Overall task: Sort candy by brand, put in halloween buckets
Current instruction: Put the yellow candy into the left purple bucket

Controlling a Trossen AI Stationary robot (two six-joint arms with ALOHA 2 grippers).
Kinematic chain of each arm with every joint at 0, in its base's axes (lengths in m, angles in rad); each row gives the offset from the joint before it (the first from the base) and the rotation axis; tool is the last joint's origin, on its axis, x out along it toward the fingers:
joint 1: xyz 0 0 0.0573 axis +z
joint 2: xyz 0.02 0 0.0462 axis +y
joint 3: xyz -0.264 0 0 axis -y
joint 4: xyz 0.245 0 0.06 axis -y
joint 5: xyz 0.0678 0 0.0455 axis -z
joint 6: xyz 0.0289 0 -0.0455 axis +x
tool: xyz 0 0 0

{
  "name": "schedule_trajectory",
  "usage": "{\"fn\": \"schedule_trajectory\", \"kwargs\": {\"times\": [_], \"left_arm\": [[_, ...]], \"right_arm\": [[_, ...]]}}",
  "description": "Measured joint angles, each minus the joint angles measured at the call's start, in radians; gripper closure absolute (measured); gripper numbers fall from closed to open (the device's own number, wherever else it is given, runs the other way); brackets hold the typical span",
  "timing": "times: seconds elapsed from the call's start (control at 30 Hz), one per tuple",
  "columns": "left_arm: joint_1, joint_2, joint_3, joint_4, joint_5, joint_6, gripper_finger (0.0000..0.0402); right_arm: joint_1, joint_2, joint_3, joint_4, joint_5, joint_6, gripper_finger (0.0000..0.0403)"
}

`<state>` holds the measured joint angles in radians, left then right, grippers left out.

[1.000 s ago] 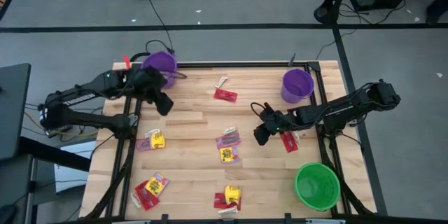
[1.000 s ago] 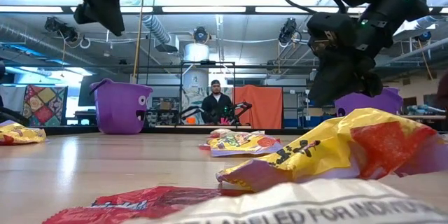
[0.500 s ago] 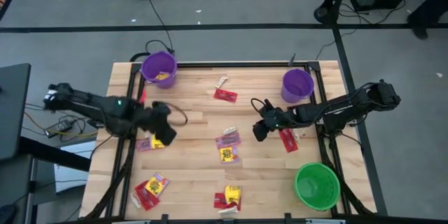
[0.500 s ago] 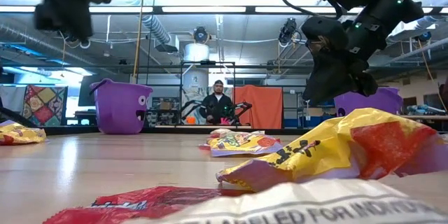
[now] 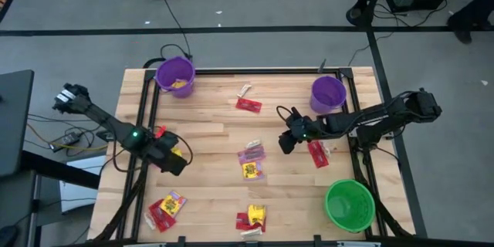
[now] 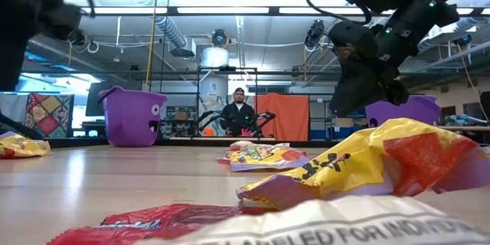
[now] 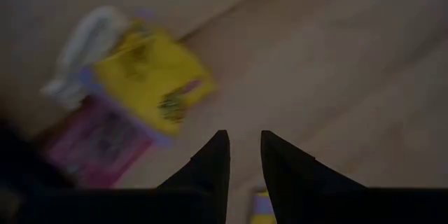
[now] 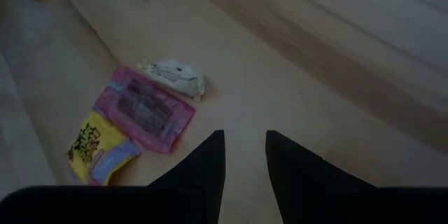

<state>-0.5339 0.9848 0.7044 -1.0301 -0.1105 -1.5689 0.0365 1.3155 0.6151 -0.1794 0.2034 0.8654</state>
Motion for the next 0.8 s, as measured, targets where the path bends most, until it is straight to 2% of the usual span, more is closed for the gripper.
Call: {"fn": "schedule_trajectory", "kwargs": {"times": [0.17,0.4,0.6,0.8], "left_arm": [[0.05,0.0,-0.032,-0.093,0.061,-0.115,0.0311],[0.097,0.025,-0.052,-0.084,0.079,-0.112,0.0265],[0.12,0.122,-0.053,-0.084,0.084,-0.106,0.0223],[0.12,0.199,-0.055,-0.05,0.089,-0.078,0.0214]], "right_arm": [[-0.032,0.0,0.0,0.018,-0.031,-0.011,0.0286],[-0.053,0.0,0.0,0.038,-0.06,-0.013,0.0286],[-0.053,0.0,0.0,0.05,-0.067,-0.012,0.0286],[-0.053,0.0,0.0,0.052,-0.07,-0.006,0.0286]]}}
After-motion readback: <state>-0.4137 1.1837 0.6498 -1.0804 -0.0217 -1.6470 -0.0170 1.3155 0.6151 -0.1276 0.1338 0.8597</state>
